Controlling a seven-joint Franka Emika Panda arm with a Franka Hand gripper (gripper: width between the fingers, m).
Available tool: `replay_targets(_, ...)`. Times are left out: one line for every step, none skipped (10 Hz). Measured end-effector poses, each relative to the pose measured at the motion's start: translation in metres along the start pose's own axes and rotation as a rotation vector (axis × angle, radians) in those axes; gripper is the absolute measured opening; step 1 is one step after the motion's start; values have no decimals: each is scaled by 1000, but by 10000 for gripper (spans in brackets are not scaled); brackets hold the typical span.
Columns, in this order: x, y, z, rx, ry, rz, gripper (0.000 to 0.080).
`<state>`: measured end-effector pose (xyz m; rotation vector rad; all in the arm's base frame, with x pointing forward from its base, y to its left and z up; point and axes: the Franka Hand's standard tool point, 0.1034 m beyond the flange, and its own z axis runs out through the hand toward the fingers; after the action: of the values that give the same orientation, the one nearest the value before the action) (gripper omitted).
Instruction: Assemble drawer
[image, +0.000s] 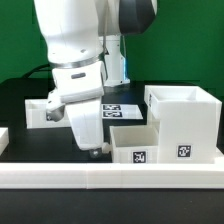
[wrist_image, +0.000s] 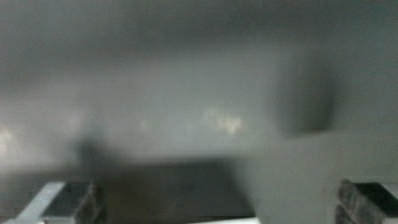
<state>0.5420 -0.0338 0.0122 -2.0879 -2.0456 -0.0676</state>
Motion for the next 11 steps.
replay_targets(2, 2, -1, -1, -8, 26, 649)
replay_targets(4, 4, -3, -1, -15, 51, 649)
replay_targets(3, 5, -5, 1, -18, 55, 649)
replay_targets(-2, 5, -5, 1, -19, 64, 649)
replay_targets(-2, 4, -4, 3, -19, 63, 649)
replay_targets(-2, 4, -4, 3, -18, 63, 649)
replay_targets(-3, 5, -5, 2, -16, 46, 649)
replay_targets(-6, 10, -9, -4, -14, 31, 649)
replay_targets(-5, 16, -13, -14, -14, 28, 649)
replay_targets(-1, 22, -17, -22, -11, 33, 649)
replay_targets(5, 26, -20, -25, -8, 40, 649)
